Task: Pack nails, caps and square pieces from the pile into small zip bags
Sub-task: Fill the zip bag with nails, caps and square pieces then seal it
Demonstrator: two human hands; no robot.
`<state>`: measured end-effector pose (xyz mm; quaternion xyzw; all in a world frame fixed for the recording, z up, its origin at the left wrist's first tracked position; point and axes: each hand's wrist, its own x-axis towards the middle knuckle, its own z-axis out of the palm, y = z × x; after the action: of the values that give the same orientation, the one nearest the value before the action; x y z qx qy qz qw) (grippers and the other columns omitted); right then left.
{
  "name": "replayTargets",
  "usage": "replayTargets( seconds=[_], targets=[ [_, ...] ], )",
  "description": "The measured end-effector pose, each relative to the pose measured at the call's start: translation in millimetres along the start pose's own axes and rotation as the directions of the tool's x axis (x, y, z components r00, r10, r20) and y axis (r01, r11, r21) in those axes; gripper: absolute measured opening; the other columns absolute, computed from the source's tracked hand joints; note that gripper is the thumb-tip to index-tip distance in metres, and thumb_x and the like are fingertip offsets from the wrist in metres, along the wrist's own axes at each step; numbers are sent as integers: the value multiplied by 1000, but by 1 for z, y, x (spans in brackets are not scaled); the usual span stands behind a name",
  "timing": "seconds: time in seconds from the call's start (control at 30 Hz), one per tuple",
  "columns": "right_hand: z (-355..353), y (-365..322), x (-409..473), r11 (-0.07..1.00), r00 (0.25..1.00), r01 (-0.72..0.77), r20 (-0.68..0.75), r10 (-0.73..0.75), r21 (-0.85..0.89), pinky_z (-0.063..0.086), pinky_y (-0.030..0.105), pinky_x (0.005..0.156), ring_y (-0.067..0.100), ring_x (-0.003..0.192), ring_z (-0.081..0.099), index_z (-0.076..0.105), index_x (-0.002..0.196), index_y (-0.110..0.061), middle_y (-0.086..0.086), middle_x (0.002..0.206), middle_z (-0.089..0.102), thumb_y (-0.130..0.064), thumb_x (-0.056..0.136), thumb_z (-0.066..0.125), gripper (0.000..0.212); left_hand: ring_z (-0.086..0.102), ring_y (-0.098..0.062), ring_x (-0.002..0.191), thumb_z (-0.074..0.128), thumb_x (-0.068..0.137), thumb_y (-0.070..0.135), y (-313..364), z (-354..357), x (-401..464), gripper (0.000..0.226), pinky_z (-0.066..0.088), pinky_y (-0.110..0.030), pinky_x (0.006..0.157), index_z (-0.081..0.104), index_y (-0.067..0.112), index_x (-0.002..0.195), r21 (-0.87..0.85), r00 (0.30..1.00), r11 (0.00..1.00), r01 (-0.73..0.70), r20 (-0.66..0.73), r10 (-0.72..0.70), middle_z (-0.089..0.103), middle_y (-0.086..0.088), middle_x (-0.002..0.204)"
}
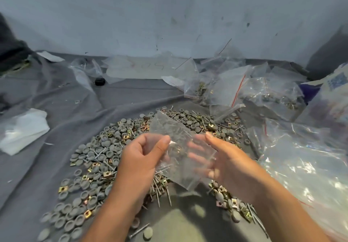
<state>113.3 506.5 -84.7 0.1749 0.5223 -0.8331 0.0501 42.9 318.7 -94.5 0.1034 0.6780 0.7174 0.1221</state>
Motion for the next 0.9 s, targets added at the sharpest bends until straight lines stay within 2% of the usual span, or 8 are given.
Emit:
replayTargets(
  seconds=[0.13, 0.27, 0.33, 0.4, 0.47, 0.53, 0.6, 0.9],
  targets=[
    [-9, 13, 3, 996, 997, -13, 76, 20, -90, 60, 36, 91, 28, 113, 69, 56, 133, -11, 10, 124, 71, -27, 82, 79, 58, 69, -10, 68, 69, 82, 41, 1, -11, 8, 25, 55, -20, 62, 71, 19, 95, 6, 989, 1000, 7, -147, -6, 74, -1, 79],
    [-4, 18, 9, 988, 997, 70, -15, -73, -140, 61, 28, 72, 23, 97, 75, 60, 125, -5, 15, 110, 76, -14, 77, 74, 51, 70, -16, 79, 65, 87, 45, 0, -13, 8, 28, 58, -29, 74, 66, 21, 101, 98, 984, 994, 46, -177, -28, 74, 1, 86],
    [1, 21, 12, 982, 988, 110, -90, -125, -153, 59, 26, 65, 20, 85, 76, 61, 121, -6, 14, 97, 78, -14, 73, 76, 51, 64, -13, 98, 67, 84, 52, -3, -9, 7, 44, 53, -33, 89, 55, 25, 118, 299, 963, 952, 69, -271, 15, 65, 8, 110],
    [5, 25, 13, 972, 973, 147, -151, -175, -184, 58, 26, 61, 15, 75, 74, 62, 117, -8, 9, 83, 77, -18, 68, 80, 53, 47, -12, 116, 70, 82, 54, -2, -6, 3, 63, 41, -34, 102, 44, 25, 132, 607, 911, 795, 1, -329, 250, 45, 9, 125],
    [10, 30, 15, 957, 956, 199, -174, -237, -212, 57, 26, 59, 13, 72, 73, 61, 111, -9, 7, 78, 77, -23, 63, 83, 55, 45, -9, 111, 70, 83, 51, -1, -2, -1, 49, 35, -28, 98, 55, 26, 122, 762, 865, 607, -227, -128, 484, 49, 11, 118],
    [15, 33, 16, 933, 937, 261, -168, -307, -247, 55, 23, 56, 12, 68, 72, 58, 101, -11, 6, 76, 77, -30, 59, 85, 53, 52, -2, 92, 70, 84, 51, -2, 3, -6, 24, 38, -18, 83, 62, 35, 101, 717, 866, 569, -402, 96, 492, 57, 21, 99],
    [17, 35, 18, 908, 915, 316, -166, -368, -276, 53, 21, 53, 12, 63, 69, 55, 91, -11, 3, 71, 73, -29, 60, 85, 47, 57, -2, 85, 70, 82, 54, -5, 6, -9, 22, 41, -14, 74, 62, 37, 92, 674, 882, 589, -445, 214, 421, 61, 23, 87],
    [22, 41, 18, 828, 862, 406, -139, -487, -387, 54, 21, 54, 15, 67, 72, 59, 78, -18, 8, 76, 74, -31, 64, 87, 34, 65, 8, 79, 80, 78, 38, -5, -6, -7, 16, 47, -9, 69, 75, 39, 93, 652, 924, 656, -381, 241, 297, 69, 29, 80]
  ],
)
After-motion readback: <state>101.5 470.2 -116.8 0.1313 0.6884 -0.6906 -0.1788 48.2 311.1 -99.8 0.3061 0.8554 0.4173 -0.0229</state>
